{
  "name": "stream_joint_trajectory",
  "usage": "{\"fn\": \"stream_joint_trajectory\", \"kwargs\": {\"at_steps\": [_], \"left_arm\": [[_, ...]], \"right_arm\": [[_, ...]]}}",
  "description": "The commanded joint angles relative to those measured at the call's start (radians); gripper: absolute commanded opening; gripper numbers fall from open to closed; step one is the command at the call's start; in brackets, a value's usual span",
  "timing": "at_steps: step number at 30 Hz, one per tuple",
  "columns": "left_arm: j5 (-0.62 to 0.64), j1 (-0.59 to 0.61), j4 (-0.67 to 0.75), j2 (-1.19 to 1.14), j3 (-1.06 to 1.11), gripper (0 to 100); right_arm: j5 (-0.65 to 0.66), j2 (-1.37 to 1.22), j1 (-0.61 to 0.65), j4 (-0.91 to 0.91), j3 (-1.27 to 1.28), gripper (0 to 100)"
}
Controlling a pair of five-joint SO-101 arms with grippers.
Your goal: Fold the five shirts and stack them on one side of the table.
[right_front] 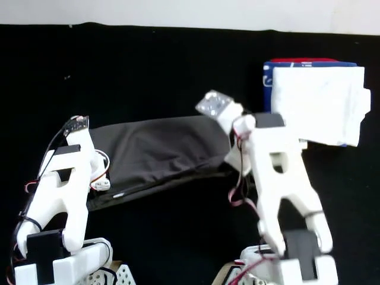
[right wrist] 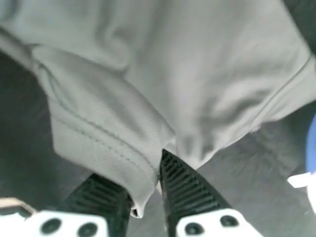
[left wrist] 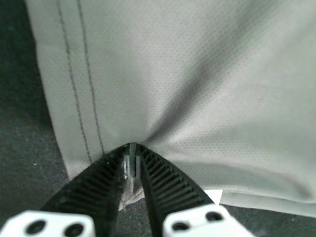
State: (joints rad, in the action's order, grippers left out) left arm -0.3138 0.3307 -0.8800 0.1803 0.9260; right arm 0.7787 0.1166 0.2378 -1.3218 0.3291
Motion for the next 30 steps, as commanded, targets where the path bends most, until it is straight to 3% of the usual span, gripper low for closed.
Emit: {"fn": "stream_joint_trajectory", "kwargs": {"at_steps": [1,4,8,10,15,21,23,26,30], "left_arm": [[0.009,0.031,0.023,0.001,0.004,1],[0.009,0.031,0.023,0.001,0.004,1],[0.009,0.031,0.023,0.001,0.004,1],[0.009,0.031,0.023,0.001,0.004,1],[0.009,0.031,0.023,0.001,0.004,1],[0.009,0.031,0.023,0.001,0.004,1],[0.009,0.031,0.023,0.001,0.004,1],[0.009,0.031,0.023,0.001,0.004,1],[0.009,0.031,0.023,0.001,0.004,1]], "right_arm": [[0.006,-0.173,-0.018,-0.008,-0.223,0.6],[-0.009,-0.318,-0.016,-0.053,-0.378,5.5],[-0.163,-0.449,-0.025,-0.065,-0.538,18.9],[-0.204,-0.492,-0.038,-0.044,-0.596,20.4],[-0.362,-0.521,-0.088,-0.027,-0.687,20.2],[-0.373,-0.46,-0.102,-0.196,-0.75,20.0],[-0.371,-0.418,-0.076,-0.257,-0.75,15.4],[-0.374,-0.36,-0.012,-0.329,-0.73,0.2],[-0.376,-0.309,0.114,-0.383,-0.613,0.4]]}}
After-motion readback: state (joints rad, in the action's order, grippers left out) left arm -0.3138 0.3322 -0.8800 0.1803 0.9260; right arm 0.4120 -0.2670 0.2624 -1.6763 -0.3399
